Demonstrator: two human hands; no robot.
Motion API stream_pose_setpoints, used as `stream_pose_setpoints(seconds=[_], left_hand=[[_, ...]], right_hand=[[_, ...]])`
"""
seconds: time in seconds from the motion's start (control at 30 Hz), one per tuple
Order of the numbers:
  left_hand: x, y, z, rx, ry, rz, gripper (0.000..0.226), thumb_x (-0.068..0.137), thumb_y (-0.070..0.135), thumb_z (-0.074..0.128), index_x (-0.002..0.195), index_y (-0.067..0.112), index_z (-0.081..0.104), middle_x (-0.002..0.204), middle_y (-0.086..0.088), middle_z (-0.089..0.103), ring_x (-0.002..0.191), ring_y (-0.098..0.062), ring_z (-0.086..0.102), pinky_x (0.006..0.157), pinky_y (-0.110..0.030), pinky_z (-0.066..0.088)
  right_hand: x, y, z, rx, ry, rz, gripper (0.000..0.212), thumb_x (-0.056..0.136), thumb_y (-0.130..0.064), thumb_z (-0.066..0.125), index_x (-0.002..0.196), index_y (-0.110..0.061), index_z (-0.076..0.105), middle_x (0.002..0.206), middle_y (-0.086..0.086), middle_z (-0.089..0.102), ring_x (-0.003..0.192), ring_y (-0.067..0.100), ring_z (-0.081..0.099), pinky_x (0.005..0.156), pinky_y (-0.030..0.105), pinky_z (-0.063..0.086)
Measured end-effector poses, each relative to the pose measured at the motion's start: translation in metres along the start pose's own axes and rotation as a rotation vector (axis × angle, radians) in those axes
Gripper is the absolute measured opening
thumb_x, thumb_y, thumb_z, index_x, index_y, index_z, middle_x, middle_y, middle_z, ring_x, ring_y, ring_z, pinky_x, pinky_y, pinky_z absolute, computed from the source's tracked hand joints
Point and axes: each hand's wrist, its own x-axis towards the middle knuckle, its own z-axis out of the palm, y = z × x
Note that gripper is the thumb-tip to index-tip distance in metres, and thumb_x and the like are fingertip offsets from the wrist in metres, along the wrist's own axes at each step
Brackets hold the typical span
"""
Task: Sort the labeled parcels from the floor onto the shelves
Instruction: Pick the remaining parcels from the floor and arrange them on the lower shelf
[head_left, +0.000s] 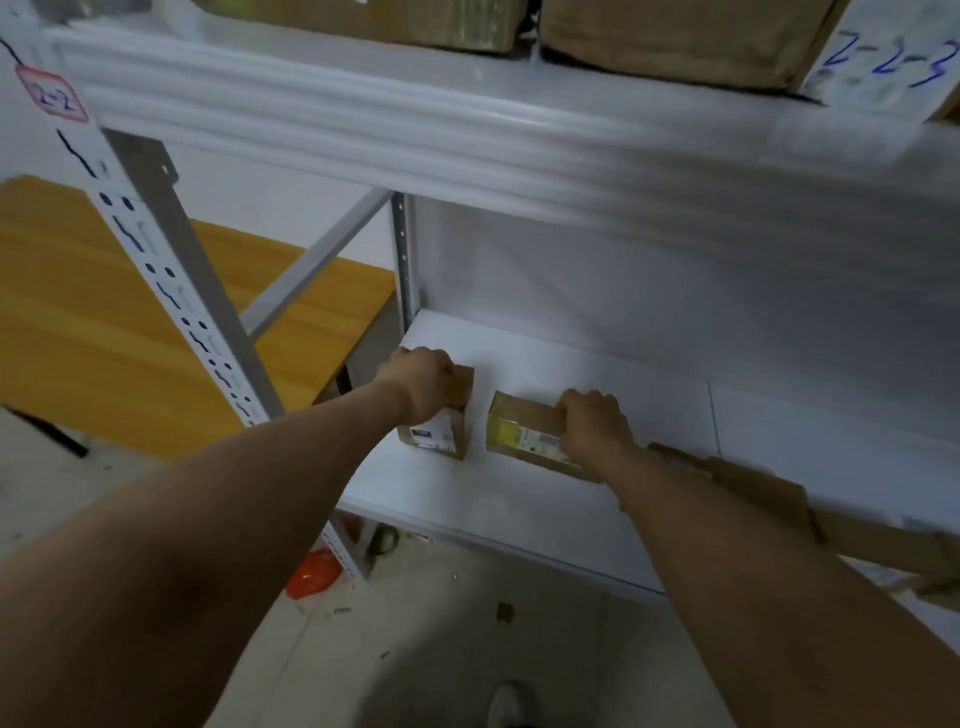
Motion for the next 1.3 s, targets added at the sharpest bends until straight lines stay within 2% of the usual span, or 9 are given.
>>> stream_pose_setpoints(seconds=[0.17, 0.3, 0.4, 0.53, 0.7, 0.87, 0.93, 1.17, 1.3], left_hand=[[0.023, -0.006, 0.019, 0.134, -0.032, 0.073, 0.054, 0.088, 0.003, 0.048, 0.141, 0.015, 0.045, 0.143, -0.01, 0.045, 0.132, -0.032, 0.038, 0.11, -0.043, 0.035], [0.032, -0.011, 0.033, 0.074, 0.014, 0.05, 0.064, 0.082, -0.002, 0.05, 0.142, 0.017, 0.041, 0.144, -0.006, 0.043, 0.129, -0.033, 0.034, 0.104, -0.041, 0.041], [0.034, -0.011, 0.04, 0.079, 0.045, 0.058, 0.061, 0.079, -0.001, 0.05, 0.135, 0.022, 0.047, 0.138, -0.004, 0.047, 0.127, -0.034, 0.034, 0.098, -0.04, 0.039], [0.033, -0.003, 0.04, 0.074, 0.072, 0.084, 0.051, 0.077, 0.002, 0.047, 0.122, 0.024, 0.055, 0.129, -0.005, 0.053, 0.124, -0.034, 0.037, 0.102, -0.044, 0.037], [0.031, 0.006, 0.039, 0.053, 0.094, 0.066, 0.058, 0.081, 0.003, 0.05, 0.135, 0.023, 0.05, 0.136, -0.007, 0.051, 0.13, -0.035, 0.033, 0.101, -0.044, 0.032], [0.023, 0.008, 0.043, 0.052, 0.072, 0.049, 0.065, 0.081, 0.003, 0.052, 0.142, 0.025, 0.044, 0.141, -0.008, 0.047, 0.134, -0.036, 0.03, 0.104, -0.044, 0.031], [0.018, 0.011, 0.04, 0.069, 0.055, 0.053, 0.068, 0.081, 0.005, 0.054, 0.145, 0.027, 0.041, 0.143, -0.008, 0.046, 0.134, -0.036, 0.03, 0.105, -0.044, 0.03], [-0.002, 0.043, 0.025, 0.088, 0.008, 0.091, 0.055, 0.089, 0.015, 0.057, 0.14, 0.033, 0.046, 0.142, -0.006, 0.049, 0.132, -0.032, 0.034, 0.106, -0.045, 0.032], [-0.025, 0.069, 0.035, 0.123, -0.107, 0.153, 0.048, 0.091, 0.016, 0.054, 0.137, 0.029, 0.05, 0.136, -0.011, 0.051, 0.131, -0.035, 0.034, 0.103, -0.044, 0.034]], right_hand=[[0.032, -0.003, 0.024, -0.035, -0.031, -0.025, 0.033, 0.092, -0.015, 0.062, 0.125, -0.013, 0.058, 0.121, 0.014, 0.055, 0.116, 0.032, 0.051, 0.095, 0.042, 0.051], [0.045, 0.002, 0.049, -0.03, -0.059, -0.018, 0.032, 0.091, -0.018, 0.064, 0.122, -0.014, 0.06, 0.12, 0.012, 0.057, 0.114, 0.03, 0.052, 0.091, 0.039, 0.052], [0.049, 0.005, 0.061, 0.005, -0.068, -0.009, 0.033, 0.089, -0.016, 0.062, 0.123, -0.015, 0.06, 0.12, 0.012, 0.058, 0.115, 0.031, 0.052, 0.092, 0.04, 0.052], [0.054, 0.006, 0.065, 0.031, -0.079, -0.018, 0.034, 0.088, -0.018, 0.066, 0.122, -0.015, 0.061, 0.12, 0.012, 0.061, 0.115, 0.033, 0.053, 0.092, 0.038, 0.052], [0.059, 0.003, 0.071, 0.038, -0.048, -0.026, 0.035, 0.09, -0.016, 0.062, 0.125, -0.018, 0.059, 0.121, 0.011, 0.06, 0.116, 0.031, 0.052, 0.093, 0.038, 0.051], [0.051, 0.007, 0.067, 0.04, -0.027, -0.009, 0.061, 0.086, -0.018, 0.072, 0.14, -0.021, 0.043, 0.135, 0.013, 0.044, 0.13, 0.033, 0.037, 0.097, 0.042, 0.048], [0.045, 0.009, 0.057, 0.035, -0.02, -0.015, 0.064, 0.086, -0.018, 0.073, 0.142, -0.021, 0.041, 0.137, 0.014, 0.042, 0.132, 0.033, 0.035, 0.098, 0.043, 0.048], [-0.011, 0.023, 0.008, 0.082, -0.03, 0.006, 0.047, 0.091, -0.01, 0.063, 0.136, -0.012, 0.048, 0.129, 0.015, 0.05, 0.121, 0.033, 0.045, 0.095, 0.042, 0.05], [-0.071, 0.029, 0.002, 0.148, -0.069, 0.025, 0.034, 0.096, -0.009, 0.056, 0.129, -0.003, 0.05, 0.125, 0.02, 0.06, 0.11, 0.035, 0.059, 0.088, 0.039, 0.051]])
